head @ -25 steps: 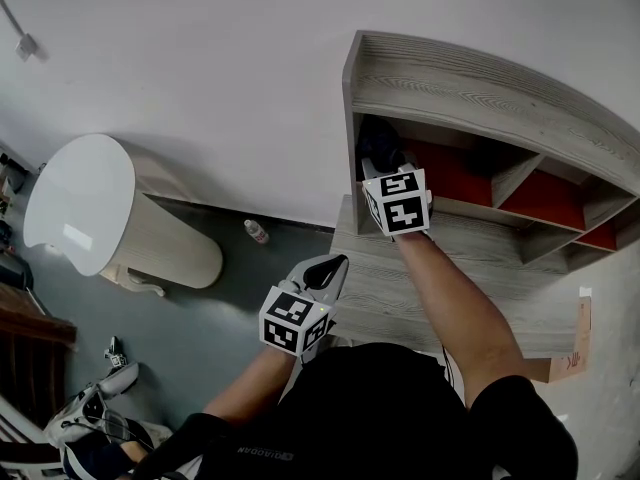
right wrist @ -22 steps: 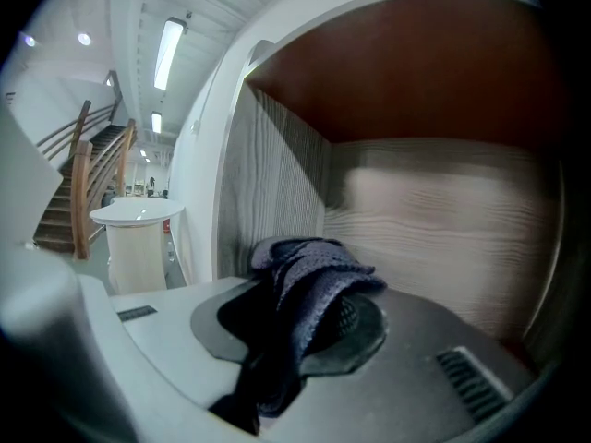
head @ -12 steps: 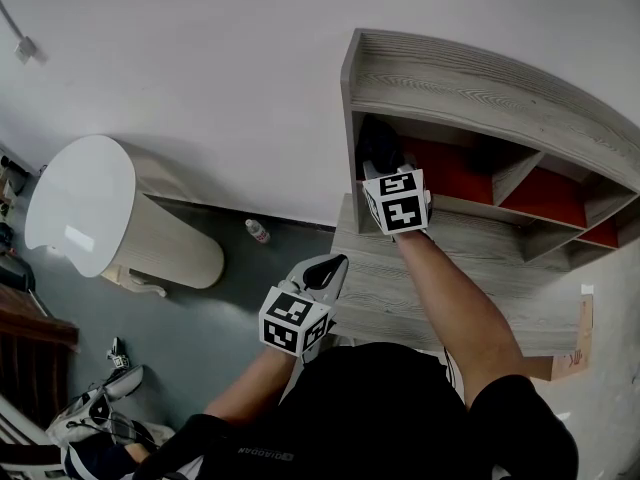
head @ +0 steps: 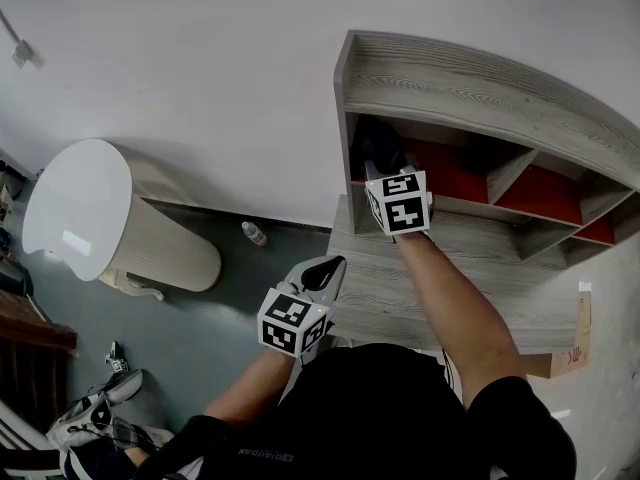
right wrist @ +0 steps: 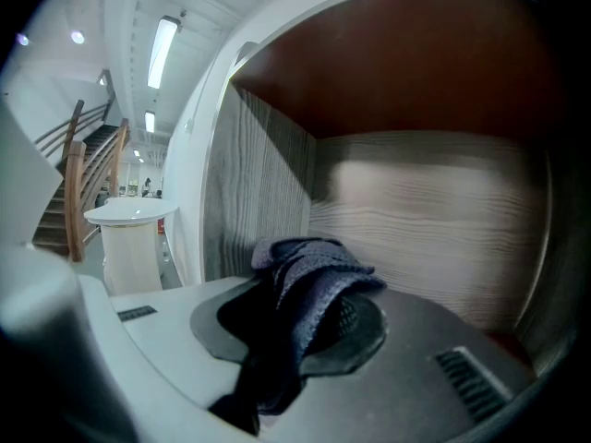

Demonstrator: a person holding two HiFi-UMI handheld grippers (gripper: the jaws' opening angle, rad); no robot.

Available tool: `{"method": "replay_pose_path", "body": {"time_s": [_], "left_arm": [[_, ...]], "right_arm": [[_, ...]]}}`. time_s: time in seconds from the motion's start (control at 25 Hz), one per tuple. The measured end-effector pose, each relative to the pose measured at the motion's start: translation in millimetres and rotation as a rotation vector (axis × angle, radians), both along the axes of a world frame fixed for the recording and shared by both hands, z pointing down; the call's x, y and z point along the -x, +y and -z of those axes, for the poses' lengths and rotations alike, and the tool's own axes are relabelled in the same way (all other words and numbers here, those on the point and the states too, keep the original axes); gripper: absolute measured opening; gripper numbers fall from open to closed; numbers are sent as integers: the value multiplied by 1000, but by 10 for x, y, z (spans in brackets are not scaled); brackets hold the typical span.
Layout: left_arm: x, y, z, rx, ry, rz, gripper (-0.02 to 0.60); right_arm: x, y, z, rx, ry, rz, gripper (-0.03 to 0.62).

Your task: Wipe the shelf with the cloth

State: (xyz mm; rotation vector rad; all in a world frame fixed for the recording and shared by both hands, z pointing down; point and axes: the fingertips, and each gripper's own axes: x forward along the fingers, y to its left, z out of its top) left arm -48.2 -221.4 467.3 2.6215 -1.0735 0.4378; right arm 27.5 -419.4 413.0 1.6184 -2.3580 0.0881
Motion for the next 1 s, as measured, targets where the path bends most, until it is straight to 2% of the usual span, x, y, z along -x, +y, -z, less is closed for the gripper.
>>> {"method": "replay_pose_path", "body": {"time_s": [1.0], "left_arm": [[-575, 25, 1, -4, 2, -141, 8]], "right_arm": [[-1080, 241, -12, 6, -17, -174, 100]]}}
